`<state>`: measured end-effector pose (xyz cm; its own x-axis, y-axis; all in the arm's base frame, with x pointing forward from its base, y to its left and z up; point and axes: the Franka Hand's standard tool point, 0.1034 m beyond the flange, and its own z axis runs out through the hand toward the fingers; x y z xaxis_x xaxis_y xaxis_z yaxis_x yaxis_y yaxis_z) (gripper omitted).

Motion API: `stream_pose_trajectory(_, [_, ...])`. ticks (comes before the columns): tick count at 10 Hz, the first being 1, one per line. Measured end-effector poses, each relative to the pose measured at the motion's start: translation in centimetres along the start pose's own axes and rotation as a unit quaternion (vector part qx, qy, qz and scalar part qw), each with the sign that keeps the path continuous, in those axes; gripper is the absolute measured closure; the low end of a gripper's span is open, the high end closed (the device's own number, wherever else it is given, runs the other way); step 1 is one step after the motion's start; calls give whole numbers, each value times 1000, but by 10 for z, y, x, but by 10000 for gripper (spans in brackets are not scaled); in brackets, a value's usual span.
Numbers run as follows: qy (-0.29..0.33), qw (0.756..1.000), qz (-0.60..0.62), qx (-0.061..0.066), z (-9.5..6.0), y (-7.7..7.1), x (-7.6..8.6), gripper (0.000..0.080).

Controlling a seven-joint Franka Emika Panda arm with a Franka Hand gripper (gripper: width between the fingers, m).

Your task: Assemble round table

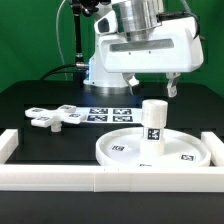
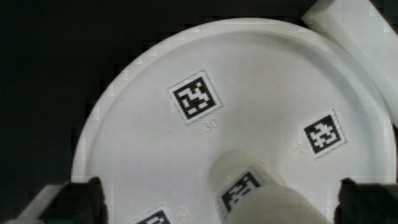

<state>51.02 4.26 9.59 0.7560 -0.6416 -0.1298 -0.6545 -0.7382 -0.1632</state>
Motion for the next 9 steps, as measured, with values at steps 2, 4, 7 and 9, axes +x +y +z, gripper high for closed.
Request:
stream_pose_trajectory(2, [0, 997, -75, 0, 0, 0, 0, 150])
stream_pose_trajectory(4, [-9, 973, -226, -42, 0, 12, 2, 150])
stream_pose_trajectory(7, [-6, 922, -383, -62, 2, 32, 8, 150])
stream_pose_trajectory(9, [-10, 892, -448, -63, 2, 31, 9, 150])
